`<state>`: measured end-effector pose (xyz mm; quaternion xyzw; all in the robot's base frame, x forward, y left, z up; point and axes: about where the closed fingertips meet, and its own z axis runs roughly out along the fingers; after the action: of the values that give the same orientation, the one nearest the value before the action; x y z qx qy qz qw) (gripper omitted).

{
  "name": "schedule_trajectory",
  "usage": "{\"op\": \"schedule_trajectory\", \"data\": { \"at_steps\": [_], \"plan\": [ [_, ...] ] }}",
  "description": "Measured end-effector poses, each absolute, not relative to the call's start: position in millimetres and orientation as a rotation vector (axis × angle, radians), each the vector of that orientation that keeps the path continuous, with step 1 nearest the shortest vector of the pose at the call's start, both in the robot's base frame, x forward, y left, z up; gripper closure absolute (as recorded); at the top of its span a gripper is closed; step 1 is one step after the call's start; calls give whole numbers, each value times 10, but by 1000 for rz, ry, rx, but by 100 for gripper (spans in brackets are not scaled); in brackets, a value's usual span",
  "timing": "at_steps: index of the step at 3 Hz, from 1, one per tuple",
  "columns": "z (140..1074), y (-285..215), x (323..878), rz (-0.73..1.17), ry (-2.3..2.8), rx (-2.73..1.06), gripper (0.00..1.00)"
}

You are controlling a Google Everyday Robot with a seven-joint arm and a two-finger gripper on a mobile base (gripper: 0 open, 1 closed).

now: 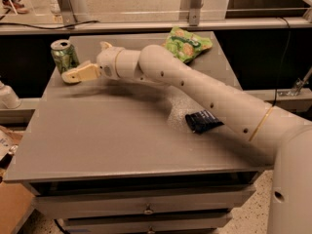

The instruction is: Knock green can over

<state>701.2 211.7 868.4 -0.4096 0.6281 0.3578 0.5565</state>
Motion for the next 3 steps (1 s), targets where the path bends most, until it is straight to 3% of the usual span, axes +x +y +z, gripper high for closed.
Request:
{"op": "schedule_trajectory", "data": {
  "at_steps": [1, 2, 3],
  "plan": [
    [9051, 2413, 6995, 948, 1367, -939, 0],
    [9187, 2657, 6980, 1006, 1315, -960, 16],
    [9124, 2797, 6938, 1036, 1323, -1022, 39]
  ]
}}
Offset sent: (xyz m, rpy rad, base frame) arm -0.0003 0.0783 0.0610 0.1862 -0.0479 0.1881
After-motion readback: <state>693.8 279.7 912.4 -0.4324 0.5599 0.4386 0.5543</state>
